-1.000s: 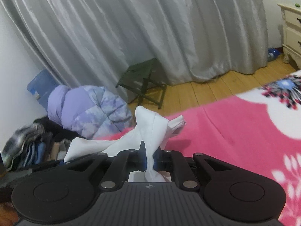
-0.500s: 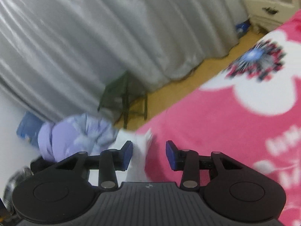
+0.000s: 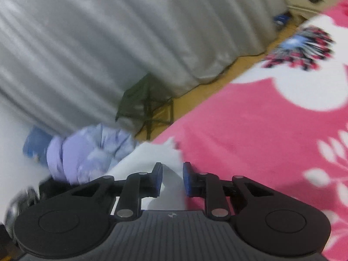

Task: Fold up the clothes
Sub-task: 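Lower the shirt onto the bedspread and open both grippers, then withdraw both open grippers back from the placed white shirt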

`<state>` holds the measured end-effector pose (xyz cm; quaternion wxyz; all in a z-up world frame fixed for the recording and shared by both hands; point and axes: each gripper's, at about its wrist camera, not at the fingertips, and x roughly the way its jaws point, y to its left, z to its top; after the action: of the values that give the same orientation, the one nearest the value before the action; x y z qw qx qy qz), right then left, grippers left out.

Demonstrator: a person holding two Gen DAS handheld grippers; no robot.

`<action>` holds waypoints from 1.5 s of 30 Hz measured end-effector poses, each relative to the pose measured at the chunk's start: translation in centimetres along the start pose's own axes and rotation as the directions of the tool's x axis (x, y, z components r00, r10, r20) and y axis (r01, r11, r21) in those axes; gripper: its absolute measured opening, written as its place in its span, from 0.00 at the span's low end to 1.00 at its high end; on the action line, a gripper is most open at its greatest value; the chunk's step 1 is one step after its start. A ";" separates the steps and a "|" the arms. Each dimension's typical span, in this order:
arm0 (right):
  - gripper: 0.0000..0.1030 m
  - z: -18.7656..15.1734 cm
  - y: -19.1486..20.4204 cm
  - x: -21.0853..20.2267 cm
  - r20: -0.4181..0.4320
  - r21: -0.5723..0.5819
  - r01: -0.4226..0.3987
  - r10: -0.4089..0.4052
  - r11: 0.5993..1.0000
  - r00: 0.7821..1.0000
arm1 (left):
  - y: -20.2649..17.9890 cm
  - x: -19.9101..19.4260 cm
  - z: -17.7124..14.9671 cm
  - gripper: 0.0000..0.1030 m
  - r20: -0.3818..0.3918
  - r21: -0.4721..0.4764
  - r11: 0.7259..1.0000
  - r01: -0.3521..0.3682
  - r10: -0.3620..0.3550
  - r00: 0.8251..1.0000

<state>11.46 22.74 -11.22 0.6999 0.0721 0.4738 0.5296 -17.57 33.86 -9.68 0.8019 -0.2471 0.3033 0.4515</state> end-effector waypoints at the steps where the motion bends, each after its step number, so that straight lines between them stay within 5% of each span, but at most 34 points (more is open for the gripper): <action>1: 0.22 0.1 -0.4 -0.7 0.009 0.010 0.001 -0.001 1.000 1.000 | -0.1 -0.1 -0.1 0.64 0.010 0.003 1.000 0.000 0.000 1.000; 8: 0.22 0.4 -2.4 -5.6 0.052 0.044 0.016 -0.018 0.999 0.999 | 0.1 -1.6 0.3 0.64 0.074 -0.021 1.000 -0.002 0.003 0.997; 15: 0.22 -2.0 0.5 -11.5 0.014 -0.186 0.104 -0.103 0.977 0.995 | -0.6 -4.6 0.7 0.66 0.144 -0.034 0.999 0.018 -0.013 0.990; 18: 0.22 -4.5 3.1 -13.8 -0.005 -0.298 0.103 -0.109 0.949 0.994 | -1.2 -7.2 0.6 0.67 0.144 0.050 0.992 0.114 -0.120 0.982; 21: 0.22 -7.6 6.1 -14.6 -0.043 -0.408 0.094 -0.122 0.908 0.992 | -2.0 -9.5 -0.8 0.68 0.069 0.177 0.960 0.215 -0.230 0.971; 25: 0.22 -12.2 8.8 -13.3 -0.095 -0.513 0.085 -0.155 0.854 0.983 | -3.0 -10.8 -4.8 0.69 -0.069 0.342 0.875 0.343 -0.340 0.938; 28: 0.22 -14.6 8.4 -11.1 -0.119 -0.519 0.131 -0.223 0.845 0.967 | -4.0 -9.8 -8.2 0.69 -0.150 0.438 0.818 0.373 -0.343 0.927; 33: 0.20 -16.3 7.2 -8.2 -0.137 -0.535 0.225 -0.347 0.814 0.928 | -4.7 -7.4 -12.3 0.69 -0.185 0.539 0.782 0.314 -0.253 0.950; 35: 0.21 -15.6 7.7 -8.6 -0.132 -0.524 0.240 -0.357 0.817 0.925 | -4.4 -7.9 -12.1 0.69 -0.174 0.538 0.784 0.310 -0.257 0.951; 41: 0.22 -15.9 10.4 -11.4 -0.161 -0.507 0.113 -0.223 0.855 0.962 | -4.2 -8.4 -10.9 0.69 -0.189 0.472 0.833 0.288 -0.223 0.956; 45: 0.22 -19.0 10.3 -9.0 -0.238 -0.541 0.118 -0.286 0.833 0.928 | -4.8 -8.1 -10.8 0.70 -0.205 0.464 0.851 0.247 -0.168 0.964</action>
<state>-9.40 12.29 -10.00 0.6628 -0.2537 0.4224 0.5638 -19.51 19.69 -10.83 0.8557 -0.1042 0.4405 0.2506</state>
